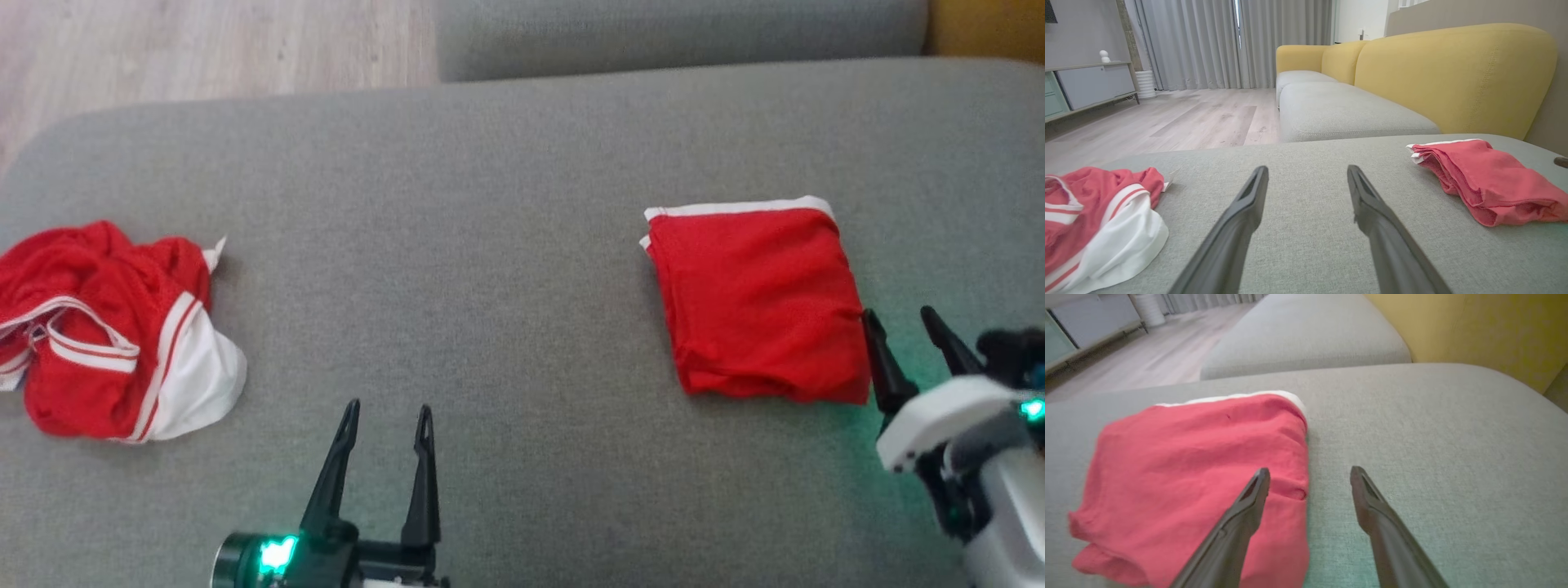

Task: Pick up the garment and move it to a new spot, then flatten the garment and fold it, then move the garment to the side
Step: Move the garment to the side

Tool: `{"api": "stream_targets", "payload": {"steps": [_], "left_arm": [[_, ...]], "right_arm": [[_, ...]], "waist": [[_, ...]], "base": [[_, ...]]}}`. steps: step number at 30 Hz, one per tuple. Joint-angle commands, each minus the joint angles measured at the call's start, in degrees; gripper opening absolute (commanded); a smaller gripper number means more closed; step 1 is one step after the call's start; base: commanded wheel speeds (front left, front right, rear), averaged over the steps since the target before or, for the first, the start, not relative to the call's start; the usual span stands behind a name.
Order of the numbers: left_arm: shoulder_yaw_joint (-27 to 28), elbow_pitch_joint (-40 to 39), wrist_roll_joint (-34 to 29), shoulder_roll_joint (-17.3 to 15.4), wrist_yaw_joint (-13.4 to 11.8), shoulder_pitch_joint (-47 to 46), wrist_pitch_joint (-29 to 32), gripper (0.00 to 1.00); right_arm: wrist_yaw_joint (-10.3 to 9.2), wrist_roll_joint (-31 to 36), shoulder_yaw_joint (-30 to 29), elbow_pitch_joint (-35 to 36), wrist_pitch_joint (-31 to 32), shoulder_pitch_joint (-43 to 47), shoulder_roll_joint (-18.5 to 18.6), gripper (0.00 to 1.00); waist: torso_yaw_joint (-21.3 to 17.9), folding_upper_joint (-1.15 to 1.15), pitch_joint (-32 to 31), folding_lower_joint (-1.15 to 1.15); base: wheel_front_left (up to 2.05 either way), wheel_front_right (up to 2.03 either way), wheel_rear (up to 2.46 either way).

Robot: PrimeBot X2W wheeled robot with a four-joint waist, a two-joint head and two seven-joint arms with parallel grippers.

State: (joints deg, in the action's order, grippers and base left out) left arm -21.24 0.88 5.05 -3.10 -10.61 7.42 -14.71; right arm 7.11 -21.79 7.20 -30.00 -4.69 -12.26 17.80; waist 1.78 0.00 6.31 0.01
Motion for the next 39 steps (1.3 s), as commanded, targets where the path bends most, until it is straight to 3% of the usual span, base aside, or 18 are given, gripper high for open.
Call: {"api": "stream_targets", "payload": {"steps": [1,11,12,13,14,15,21,39], "left_arm": [[1.0,-2.1,-0.3,0.2,-0.3,-2.8,-0.3,1.0],[-0.6,-3.3,0.4,0.2,-1.2,-6.2,-0.3,1.0],[-0.8,-3.2,0.5,0.2,-1.3,-6.4,-0.3,1.0],[-0.9,-3.2,0.5,0.2,-1.3,-6.6,-0.3,1.0],[-0.9,-3.1,0.5,0.2,-1.4,-6.8,-0.3,1.0],[-1.0,-3.2,0.5,0.2,-1.6,-6.9,-0.3,1.0],[-0.6,-6.3,0.2,0.2,-1.7,-8.7,-0.3,1.0],[1.2,-10.0,-3.8,-0.4,3.6,-19.7,-0.3,1.0]], "right_arm": [[0.37,-0.6,1.4,-0.1,1.4,-3.1,1.7,1.0],[0.37,-7.2,5.3,-8.4,7.6,-11.7,1.2,1.0],[0.37,-8.7,6.4,-8.6,8.5,-11.8,1.2,0.84],[0.37,-10.5,7.5,-8.3,9.2,-11.9,1.3,0.6],[0.37,-12.1,8.3,-8.1,9.6,-11.9,1.6,0.15],[0.37,-13.6,9.1,-7.8,9.9,-12.0,2.0,0.0],[0.37,-16.8,11.6,-5.9,6.6,-13.8,7.2,0.0],[0.37,-13.3,10.8,-7.5,0.9,-27.7,25.0,0.0]], "waist": [[-0.1,0.0,1.4,-0.01],[0.6,0.0,5.7,-0.01],[0.6,0.0,6.0,-0.01],[0.6,0.0,6.4,-0.01],[0.5,0.0,6.7,-0.01],[0.3,0.0,7.0,-0.01],[-2.2,0.0,10.3,-0.01],[-11.7,0.0,27.1,-0.01]], "base": [[0.0,0.0,0.0],[0.0,0.0,0.0],[0.0,0.0,0.0],[0.0,0.0,0.0],[0.0,0.0,0.0],[0.0,0.0,0.0],[0.0,0.0,0.0],[0.0,0.0,0.0]]}}
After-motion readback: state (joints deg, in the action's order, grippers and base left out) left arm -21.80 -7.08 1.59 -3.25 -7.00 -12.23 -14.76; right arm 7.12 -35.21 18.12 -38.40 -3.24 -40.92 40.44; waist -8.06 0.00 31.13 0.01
